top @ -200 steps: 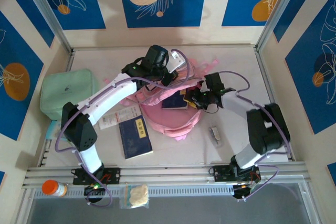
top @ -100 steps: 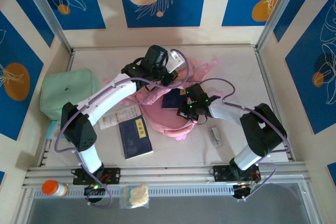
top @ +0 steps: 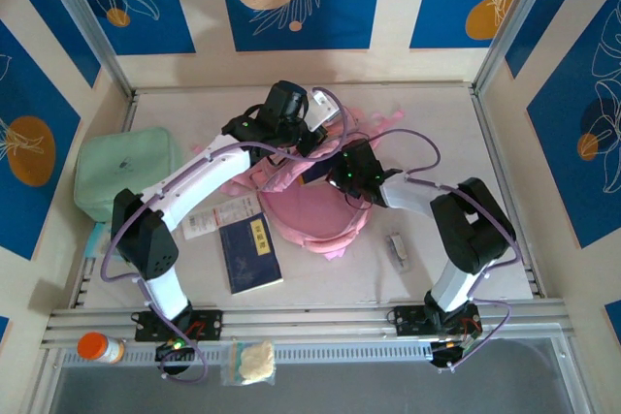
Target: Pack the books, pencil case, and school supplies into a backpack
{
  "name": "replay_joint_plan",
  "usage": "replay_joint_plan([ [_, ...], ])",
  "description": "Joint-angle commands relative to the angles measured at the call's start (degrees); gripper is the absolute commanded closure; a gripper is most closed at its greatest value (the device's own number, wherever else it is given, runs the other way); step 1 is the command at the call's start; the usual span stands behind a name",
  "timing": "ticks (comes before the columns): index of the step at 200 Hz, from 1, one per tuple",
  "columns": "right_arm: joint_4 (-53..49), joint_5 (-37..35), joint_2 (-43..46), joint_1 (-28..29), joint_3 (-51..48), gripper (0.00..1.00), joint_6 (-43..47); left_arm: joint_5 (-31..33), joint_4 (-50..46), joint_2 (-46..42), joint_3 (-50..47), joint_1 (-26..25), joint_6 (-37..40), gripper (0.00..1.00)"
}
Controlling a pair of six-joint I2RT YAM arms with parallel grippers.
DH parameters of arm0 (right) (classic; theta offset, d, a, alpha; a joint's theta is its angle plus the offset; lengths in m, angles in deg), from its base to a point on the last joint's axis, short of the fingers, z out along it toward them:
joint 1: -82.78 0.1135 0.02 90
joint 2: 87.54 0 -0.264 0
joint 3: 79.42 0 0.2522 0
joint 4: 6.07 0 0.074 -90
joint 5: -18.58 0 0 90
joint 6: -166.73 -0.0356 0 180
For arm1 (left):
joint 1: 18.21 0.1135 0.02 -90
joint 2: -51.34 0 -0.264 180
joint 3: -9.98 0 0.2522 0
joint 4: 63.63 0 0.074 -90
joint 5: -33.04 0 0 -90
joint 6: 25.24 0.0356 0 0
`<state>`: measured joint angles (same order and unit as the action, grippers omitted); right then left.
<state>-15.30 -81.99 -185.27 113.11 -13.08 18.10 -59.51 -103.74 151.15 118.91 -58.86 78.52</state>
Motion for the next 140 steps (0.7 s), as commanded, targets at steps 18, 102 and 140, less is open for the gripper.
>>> replay_joint_plan([
  [18,3.41,-1.52,4.78,2.39,-1.98,0.96,1.11,-0.94,3.70,-3.61,0.88,0.08,-0.87,1.00],
  [102,-17.36,-1.56,36.90,4.20,-13.13,0.82,9.87,-1.71,4.82,-2.66,-6.18,0.68,-8.31,1.00],
  [140,-30.37,-0.36,44.44,2.46,-9.85,0.77,14.28,-7.09,6.33,-1.90,-11.91,0.60,-14.97,0.96],
])
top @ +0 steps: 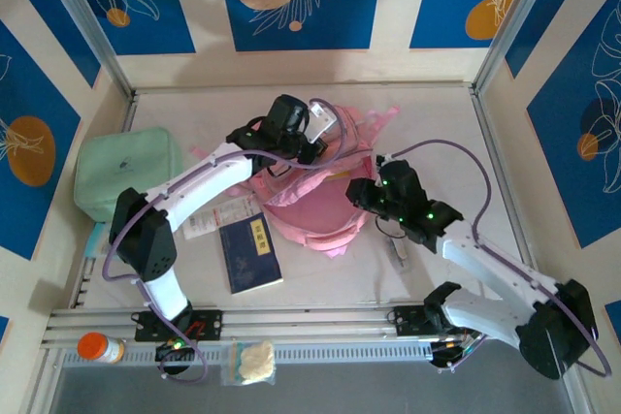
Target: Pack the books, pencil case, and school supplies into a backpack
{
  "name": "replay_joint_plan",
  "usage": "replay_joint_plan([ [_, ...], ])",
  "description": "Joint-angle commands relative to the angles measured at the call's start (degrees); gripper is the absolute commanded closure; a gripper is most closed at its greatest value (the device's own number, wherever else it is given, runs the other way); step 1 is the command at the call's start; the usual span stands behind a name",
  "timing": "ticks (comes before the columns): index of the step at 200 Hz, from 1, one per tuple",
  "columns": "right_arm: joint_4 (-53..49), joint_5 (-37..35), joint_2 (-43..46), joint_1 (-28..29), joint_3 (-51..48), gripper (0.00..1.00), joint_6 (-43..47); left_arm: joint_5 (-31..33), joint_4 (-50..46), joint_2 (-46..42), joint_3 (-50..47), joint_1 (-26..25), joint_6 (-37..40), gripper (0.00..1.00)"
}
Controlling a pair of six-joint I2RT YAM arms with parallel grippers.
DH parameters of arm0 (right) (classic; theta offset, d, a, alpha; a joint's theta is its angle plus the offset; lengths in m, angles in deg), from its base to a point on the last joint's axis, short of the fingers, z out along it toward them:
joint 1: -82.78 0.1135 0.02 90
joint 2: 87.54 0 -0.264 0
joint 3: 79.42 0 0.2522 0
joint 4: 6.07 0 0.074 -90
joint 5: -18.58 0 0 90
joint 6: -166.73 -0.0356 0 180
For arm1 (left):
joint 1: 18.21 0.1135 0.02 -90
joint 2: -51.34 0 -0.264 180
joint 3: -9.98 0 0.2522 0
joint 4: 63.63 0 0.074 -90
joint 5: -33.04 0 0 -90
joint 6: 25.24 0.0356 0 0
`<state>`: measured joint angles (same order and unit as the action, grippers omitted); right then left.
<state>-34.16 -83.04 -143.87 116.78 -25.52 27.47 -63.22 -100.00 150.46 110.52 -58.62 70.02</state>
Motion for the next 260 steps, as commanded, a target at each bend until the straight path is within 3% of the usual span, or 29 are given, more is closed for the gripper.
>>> replay_joint_plan([
  [1,-11.64,0.92,3.10,-1.30,2.63,0.77,5.02,-3.52,2.80,-1.20,-3.75,0.39,-6.65,0.95],
  [17,-14.38,4.64,3.86,-2.49,4.02,0.75,6.74,-5.87,4.96,-1.52,-6.85,0.35,-8.78,0.85],
  [35,-16.45,8.09,3.22,-3.04,5.35,0.73,8.41,-6.43,2.84,-1.80,-6.80,0.35,-10.03,0.65],
  [57,-17.52,12.42,1.05,-2.90,6.67,0.72,10.34,-5.77,1.47,-5.58,-8.14,0.45,-13.32,0.59],
  [85,-20.34,13.62,-3.69,-0.96,9.44,0.71,10.19,-5.31,9.79,-15.60,-20.41,1.11,-22.75,0.49],
  [119,-19.39,16.14,-9.56,3.60,10.47,0.68,9.42,0.02,7.10,-28.02,-30.44,1.44,-31.41,0.44],
  [129,-19.10,15.80,-11.12,5.60,10.94,0.67,8.73,2.43,5.69,-32.17,-34.62,1.38,-37.92,0.43],
  [146,-17.58,15.94,-13.51,8.54,11.36,0.66,7.89,1.60,7.42,-41.01,-43.11,1.42,-43.28,0.40],
  [164,-15.93,15.59,-15.71,11.37,11.70,0.65,6.66,8.49,-0.35,-50.18,-49.29,1.51,-48.81,0.38],
  [192,-15.84,13.79,-20.66,15.54,13.91,0.65,3.34,11.80,-9.95,-61.58,-55.78,1.65,-56.43,0.34],
  [227,-12.79,14.05,-26.88,20.77,17.13,0.64,1.01,17.69,-22.41,-70.01,-60.26,1.70,-63.57,0.33],
  [260,-12.87,12.87,-33.54,24.77,21.45,0.63,0.20,19.18,-24.98,-73.09,-64.05,1.80,-66.79,0.35],
])
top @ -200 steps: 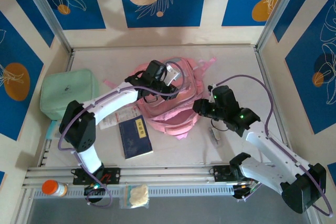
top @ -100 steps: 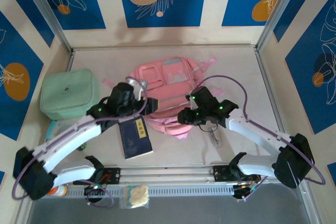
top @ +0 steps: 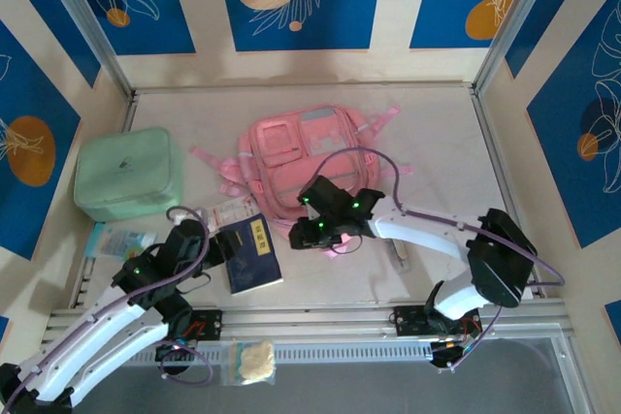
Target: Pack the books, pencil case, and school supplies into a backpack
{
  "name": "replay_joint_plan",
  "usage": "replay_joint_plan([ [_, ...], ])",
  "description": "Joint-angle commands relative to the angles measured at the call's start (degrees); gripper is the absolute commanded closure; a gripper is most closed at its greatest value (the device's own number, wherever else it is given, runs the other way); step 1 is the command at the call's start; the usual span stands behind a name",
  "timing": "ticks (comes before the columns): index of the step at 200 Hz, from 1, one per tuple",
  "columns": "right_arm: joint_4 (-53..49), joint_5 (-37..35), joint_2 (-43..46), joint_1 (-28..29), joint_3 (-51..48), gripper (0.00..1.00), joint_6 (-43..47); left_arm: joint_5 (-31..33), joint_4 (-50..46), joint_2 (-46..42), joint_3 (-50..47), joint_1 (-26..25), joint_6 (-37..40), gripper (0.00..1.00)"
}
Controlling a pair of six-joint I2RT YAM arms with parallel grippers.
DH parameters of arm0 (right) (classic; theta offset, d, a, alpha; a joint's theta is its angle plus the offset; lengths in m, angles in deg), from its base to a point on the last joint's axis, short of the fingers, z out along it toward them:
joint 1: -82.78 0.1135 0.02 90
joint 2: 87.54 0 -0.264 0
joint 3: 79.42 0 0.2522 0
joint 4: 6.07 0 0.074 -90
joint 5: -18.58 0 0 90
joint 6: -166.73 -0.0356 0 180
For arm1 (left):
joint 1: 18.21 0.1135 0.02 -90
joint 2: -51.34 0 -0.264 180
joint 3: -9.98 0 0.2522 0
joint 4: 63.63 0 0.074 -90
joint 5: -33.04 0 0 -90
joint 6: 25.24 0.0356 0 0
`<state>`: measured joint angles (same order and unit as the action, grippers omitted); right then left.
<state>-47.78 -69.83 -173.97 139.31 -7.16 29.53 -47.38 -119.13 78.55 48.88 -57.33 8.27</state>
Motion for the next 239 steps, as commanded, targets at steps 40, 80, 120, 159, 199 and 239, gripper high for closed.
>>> replay_joint_plan([
  [40,1.15,-0.97,-10.87,5.16,7.37,0.63,-1.84,-0.83,0.13,0.36,-6.77,0.59,-5.59,0.38],
  [80,1.58,-1.48,-17.06,5.20,10.89,0.58,-0.13,-3.83,5.10,4.97,-8.66,0.58,-4.29,0.42],
  [120,2.84,-3.05,-19.69,1.41,10.94,0.56,0.62,-6.45,9.38,9.77,-9.36,0.60,-3.63,0.44],
  [159,4.36,-2.71,-18.35,-4.35,9.14,0.53,1.26,-8.51,12.66,12.00,-10.46,0.57,-3.92,0.46],
  [199,3.03,0.09,-17.83,-2.72,9.61,0.51,1.02,-8.62,12.78,12.09,-10.48,0.62,-3.89,0.48],
  [239,4.80,1.19,-18.30,1.80,8.99,0.50,-2.08,-7.74,11.53,11.74,-10.64,0.56,-4.18,0.52],
])
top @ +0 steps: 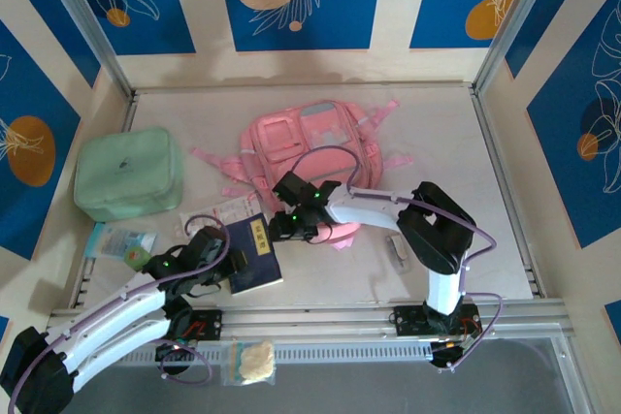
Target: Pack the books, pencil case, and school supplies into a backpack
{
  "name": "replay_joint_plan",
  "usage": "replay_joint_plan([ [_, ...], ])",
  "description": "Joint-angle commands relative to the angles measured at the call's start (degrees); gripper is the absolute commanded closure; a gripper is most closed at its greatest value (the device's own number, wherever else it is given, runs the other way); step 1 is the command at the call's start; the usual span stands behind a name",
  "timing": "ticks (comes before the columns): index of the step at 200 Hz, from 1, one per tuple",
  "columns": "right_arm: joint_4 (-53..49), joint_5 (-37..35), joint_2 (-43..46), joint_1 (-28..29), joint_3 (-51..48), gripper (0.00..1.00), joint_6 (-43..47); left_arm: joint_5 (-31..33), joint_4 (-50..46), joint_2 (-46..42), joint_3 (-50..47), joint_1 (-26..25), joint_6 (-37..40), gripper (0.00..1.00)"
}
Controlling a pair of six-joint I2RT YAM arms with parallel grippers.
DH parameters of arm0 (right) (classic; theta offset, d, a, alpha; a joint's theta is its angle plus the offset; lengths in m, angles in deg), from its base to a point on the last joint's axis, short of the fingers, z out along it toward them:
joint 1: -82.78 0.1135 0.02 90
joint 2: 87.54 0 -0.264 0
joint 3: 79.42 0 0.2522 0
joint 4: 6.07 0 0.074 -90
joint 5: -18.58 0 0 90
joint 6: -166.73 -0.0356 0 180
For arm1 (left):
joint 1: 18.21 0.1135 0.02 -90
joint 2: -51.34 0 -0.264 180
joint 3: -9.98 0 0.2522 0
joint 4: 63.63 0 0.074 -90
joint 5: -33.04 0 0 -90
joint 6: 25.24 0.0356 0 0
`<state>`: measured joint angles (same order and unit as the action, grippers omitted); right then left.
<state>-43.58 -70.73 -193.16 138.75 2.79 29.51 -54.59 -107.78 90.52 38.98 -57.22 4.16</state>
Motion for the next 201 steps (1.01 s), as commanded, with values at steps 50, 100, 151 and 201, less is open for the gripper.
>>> replay_joint_plan([
  [50,3.86,3.49,-3.10,3.18,0.01,0.49,-3.40,-1.07,1.10,0.45,-0.65,0.46,0.35,0.54],
  [100,4.01,4.53,-6.39,3.23,2.37,0.50,-2.44,-1.29,2.21,1.70,-0.74,0.51,0.62,0.56],
  [151,4.07,6.46,-6.58,3.71,4.40,0.50,-2.17,-1.76,4.02,3.25,-0.73,0.51,0.99,0.56],
  [201,1.05,5.69,-3.80,3.71,5.86,0.52,-0.68,-0.38,2.17,3.85,-0.05,0.48,1.63,0.56],
])
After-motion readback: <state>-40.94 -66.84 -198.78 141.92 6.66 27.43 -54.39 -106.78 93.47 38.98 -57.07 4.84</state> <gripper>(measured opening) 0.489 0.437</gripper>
